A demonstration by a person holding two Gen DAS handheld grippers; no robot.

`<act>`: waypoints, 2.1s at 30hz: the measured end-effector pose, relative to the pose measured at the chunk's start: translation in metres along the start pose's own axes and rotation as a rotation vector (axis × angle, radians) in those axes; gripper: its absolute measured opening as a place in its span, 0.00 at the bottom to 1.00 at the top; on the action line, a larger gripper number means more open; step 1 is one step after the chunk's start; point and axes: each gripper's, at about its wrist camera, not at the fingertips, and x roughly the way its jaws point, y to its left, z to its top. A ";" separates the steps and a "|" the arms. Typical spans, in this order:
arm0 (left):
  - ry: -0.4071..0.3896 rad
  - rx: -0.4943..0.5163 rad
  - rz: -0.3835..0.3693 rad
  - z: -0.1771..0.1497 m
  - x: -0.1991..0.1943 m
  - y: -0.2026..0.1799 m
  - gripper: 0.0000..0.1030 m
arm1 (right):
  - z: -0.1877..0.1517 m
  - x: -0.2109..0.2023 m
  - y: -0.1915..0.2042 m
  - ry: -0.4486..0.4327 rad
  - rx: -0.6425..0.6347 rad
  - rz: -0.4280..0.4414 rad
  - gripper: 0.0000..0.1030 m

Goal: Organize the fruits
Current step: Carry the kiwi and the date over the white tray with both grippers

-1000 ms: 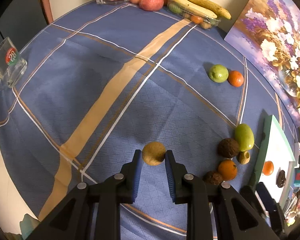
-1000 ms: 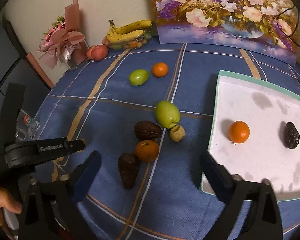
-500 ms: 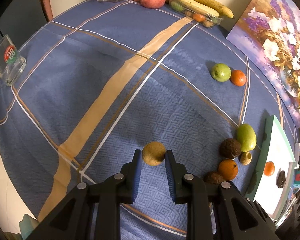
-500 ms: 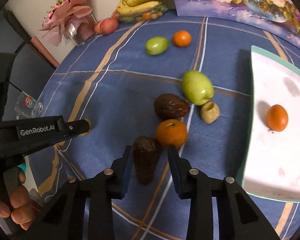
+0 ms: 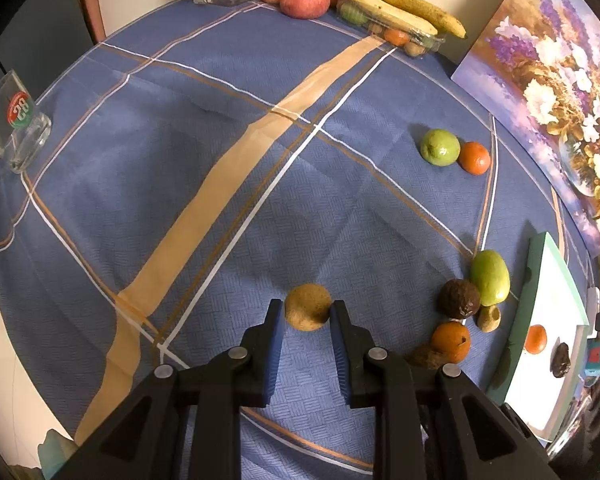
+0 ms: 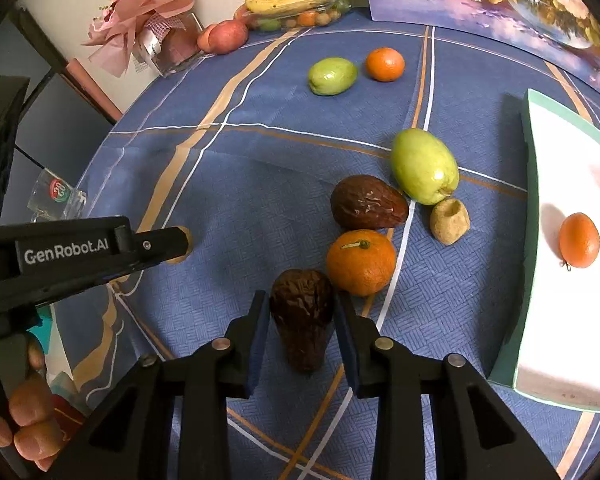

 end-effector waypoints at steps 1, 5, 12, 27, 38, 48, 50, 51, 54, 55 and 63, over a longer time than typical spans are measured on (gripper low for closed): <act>-0.006 0.002 -0.002 0.000 -0.002 0.000 0.24 | 0.000 -0.004 0.001 -0.008 -0.001 0.003 0.33; -0.029 0.016 -0.007 -0.001 -0.009 -0.006 0.24 | 0.001 -0.024 0.000 -0.057 0.001 0.005 0.33; -0.054 0.062 -0.017 -0.004 -0.018 -0.023 0.24 | 0.003 -0.053 -0.016 -0.115 0.036 -0.034 0.33; -0.052 0.306 -0.085 -0.037 -0.028 -0.109 0.24 | -0.005 -0.109 -0.127 -0.179 0.315 -0.197 0.33; -0.064 0.548 -0.144 -0.085 -0.034 -0.189 0.24 | -0.034 -0.154 -0.206 -0.225 0.522 -0.313 0.33; -0.075 0.654 -0.196 -0.109 -0.036 -0.219 0.24 | -0.046 -0.178 -0.221 -0.266 0.551 -0.361 0.33; -0.067 0.665 -0.200 -0.111 -0.034 -0.222 0.24 | -0.046 -0.178 -0.222 -0.263 0.550 -0.360 0.33; -0.064 0.668 -0.200 -0.111 -0.032 -0.222 0.24 | -0.046 -0.177 -0.222 -0.259 0.546 -0.360 0.33; -0.052 0.680 -0.199 -0.114 -0.027 -0.225 0.24 | -0.046 -0.174 -0.221 -0.245 0.537 -0.363 0.33; -0.045 0.685 -0.197 -0.115 -0.024 -0.225 0.24 | -0.046 -0.172 -0.221 -0.238 0.535 -0.365 0.33; 0.029 0.731 -0.167 -0.126 0.001 -0.229 0.24 | -0.050 -0.140 -0.228 -0.120 0.544 -0.358 0.33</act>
